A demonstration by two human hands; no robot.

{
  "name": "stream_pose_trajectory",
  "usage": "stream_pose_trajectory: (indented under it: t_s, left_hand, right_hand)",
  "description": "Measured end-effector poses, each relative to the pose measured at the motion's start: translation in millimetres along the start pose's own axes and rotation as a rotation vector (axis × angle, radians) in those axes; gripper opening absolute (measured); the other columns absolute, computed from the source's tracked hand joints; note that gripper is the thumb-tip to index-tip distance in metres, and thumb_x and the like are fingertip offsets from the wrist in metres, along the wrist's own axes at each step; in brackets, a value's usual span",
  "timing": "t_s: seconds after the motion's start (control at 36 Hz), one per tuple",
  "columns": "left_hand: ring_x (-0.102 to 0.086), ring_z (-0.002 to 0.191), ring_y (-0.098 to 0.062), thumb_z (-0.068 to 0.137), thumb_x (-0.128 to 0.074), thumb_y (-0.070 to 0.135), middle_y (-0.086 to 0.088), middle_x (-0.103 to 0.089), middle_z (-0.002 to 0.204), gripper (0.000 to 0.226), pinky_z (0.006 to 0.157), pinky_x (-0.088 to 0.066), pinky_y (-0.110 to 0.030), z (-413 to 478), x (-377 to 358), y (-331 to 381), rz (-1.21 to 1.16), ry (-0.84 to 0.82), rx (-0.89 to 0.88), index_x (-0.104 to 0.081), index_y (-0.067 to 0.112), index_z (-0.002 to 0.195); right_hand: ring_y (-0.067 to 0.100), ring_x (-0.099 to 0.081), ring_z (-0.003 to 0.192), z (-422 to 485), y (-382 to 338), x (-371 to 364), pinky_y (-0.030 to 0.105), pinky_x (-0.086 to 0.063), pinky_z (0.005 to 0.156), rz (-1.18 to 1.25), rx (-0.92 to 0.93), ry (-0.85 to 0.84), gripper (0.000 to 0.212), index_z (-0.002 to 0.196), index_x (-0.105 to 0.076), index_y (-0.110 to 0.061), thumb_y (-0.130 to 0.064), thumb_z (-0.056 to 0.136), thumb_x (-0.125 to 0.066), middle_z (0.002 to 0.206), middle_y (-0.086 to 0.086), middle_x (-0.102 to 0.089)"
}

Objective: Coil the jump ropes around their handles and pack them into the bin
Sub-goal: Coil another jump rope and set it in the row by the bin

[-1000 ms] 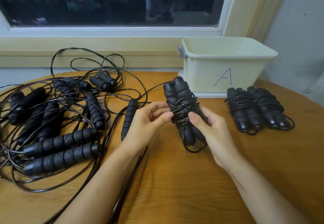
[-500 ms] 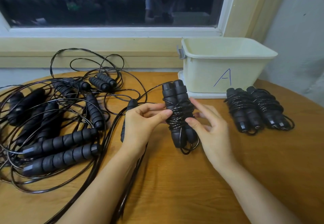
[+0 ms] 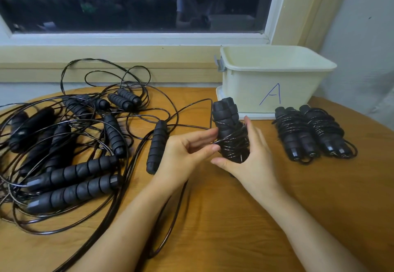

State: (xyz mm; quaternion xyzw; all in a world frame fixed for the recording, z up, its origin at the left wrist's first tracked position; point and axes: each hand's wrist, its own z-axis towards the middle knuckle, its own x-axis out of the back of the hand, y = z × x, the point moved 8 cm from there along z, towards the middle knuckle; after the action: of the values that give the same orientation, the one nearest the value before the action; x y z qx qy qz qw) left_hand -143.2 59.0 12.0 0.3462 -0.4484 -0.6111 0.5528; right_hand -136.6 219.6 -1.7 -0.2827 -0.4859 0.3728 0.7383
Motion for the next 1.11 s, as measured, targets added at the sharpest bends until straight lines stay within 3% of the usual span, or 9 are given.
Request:
stream_pose_trajectory:
  t_s: [0.19, 0.28, 0.33, 0.5, 0.61, 0.72, 0.81, 0.94, 1.11]
  left_hand:
    - [-0.065, 0.114, -0.008, 0.091, -0.062, 0.0, 0.019, -0.066, 0.121, 0.04, 0.095, -0.051, -0.021, 3, -6, 0, 0.077, -0.127, -0.007, -0.06, 0.02, 0.126]
    - [-0.067, 0.11, -0.01, 0.091, -0.06, -0.002, 0.016, -0.068, 0.119, 0.038, 0.092, -0.052, -0.021, 4, -2, 2, 0.085, -0.089, -0.03, -0.063, 0.021, 0.121]
    - [-0.07, 0.105, -0.012, 0.088, -0.064, 0.005, 0.01, -0.071, 0.114, 0.031, 0.089, -0.054, -0.022, 6, 4, 1, 0.068, -0.026, -0.035, -0.067, 0.021, 0.114]
    - [-0.072, 0.09, -0.014, 0.071, -0.073, 0.026, 0.002, -0.077, 0.092, 0.032, 0.084, -0.057, -0.027, 7, 20, -8, -0.013, 0.137, 0.022, -0.069, 0.019, 0.102]
    - [-0.07, 0.101, -0.015, 0.071, -0.07, 0.026, 0.005, -0.075, 0.102, 0.048, 0.082, -0.058, -0.026, 7, 19, -20, -0.119, 0.11, 0.121, -0.062, 0.019, 0.118]
    - [-0.067, 0.111, -0.014, 0.081, -0.062, 0.027, 0.002, -0.073, 0.115, 0.056, 0.091, -0.055, -0.027, 6, 10, -23, -0.151, 0.022, 0.181, -0.055, 0.01, 0.134]
    - [-0.066, 0.112, -0.016, 0.088, -0.055, 0.029, -0.003, -0.072, 0.115, 0.041, 0.099, -0.051, -0.03, 3, 4, -17, -0.134, -0.033, 0.179, -0.063, 0.009, 0.122]
    - [-0.07, 0.09, -0.008, 0.083, -0.059, 0.03, 0.005, -0.075, 0.09, 0.022, 0.087, -0.055, -0.025, 4, 8, -16, -0.111, 0.004, 0.179, -0.068, 0.014, 0.095]
    - [-0.071, 0.083, -0.014, 0.079, -0.063, 0.033, 0.0, -0.076, 0.087, 0.024, 0.078, -0.058, -0.024, 4, 13, -18, -0.087, 0.072, 0.172, -0.071, 0.015, 0.092]
  right_hand:
    - [0.01, -0.05, 0.124, 0, 2, 5, 0.017, -0.036, 0.096, 0.032, -0.027, 0.055, 0.099, 0.153, -0.032, -0.018, -0.032, 0.072, -0.086, 0.136, -0.006, -0.054]
    - [-0.01, -0.05, 0.111, -2, 2, 5, 0.004, -0.036, 0.09, 0.147, -0.055, 0.034, 0.097, 0.152, -0.032, -0.026, -0.028, 0.072, -0.087, 0.125, -0.024, -0.052]
    - [-0.011, -0.052, 0.113, -2, 3, 4, 0.001, -0.039, 0.089, 0.233, -0.064, 0.023, 0.091, 0.146, -0.036, -0.03, -0.025, 0.071, -0.087, 0.125, -0.024, -0.054]
    - [0.004, -0.059, 0.118, -5, -5, -8, 0.025, -0.048, 0.101, 0.411, -0.033, -0.074, 0.077, 0.14, -0.048, -0.022, -0.017, 0.073, -0.087, 0.128, -0.01, -0.064]
    - [0.005, -0.054, 0.124, -5, -14, -8, 0.017, -0.043, 0.1, 0.434, 0.022, -0.104, 0.075, 0.135, -0.055, -0.023, -0.041, 0.067, -0.079, 0.132, -0.009, -0.057]
    - [0.006, -0.056, 0.124, -7, -14, -11, 0.022, -0.046, 0.1, 0.513, 0.004, -0.182, 0.069, 0.137, -0.054, -0.028, -0.034, 0.072, -0.078, 0.13, -0.009, -0.062]
    - [0.005, -0.056, 0.124, -7, -14, -10, 0.02, -0.048, 0.095, 0.582, -0.004, -0.195, 0.067, 0.141, -0.049, -0.025, -0.025, 0.078, -0.074, 0.131, -0.01, -0.063]
    - [0.007, -0.056, 0.124, -9, -12, -19, 0.023, -0.048, 0.098, 0.581, -0.019, -0.241, 0.061, 0.139, -0.047, -0.029, -0.035, 0.082, -0.069, 0.131, -0.008, -0.062]
    - [-0.001, -0.049, 0.126, -8, -12, -19, 0.012, -0.038, 0.102, 0.393, 0.034, -0.195, 0.076, 0.142, -0.049, -0.024, -0.052, 0.075, -0.069, 0.132, -0.013, -0.052]
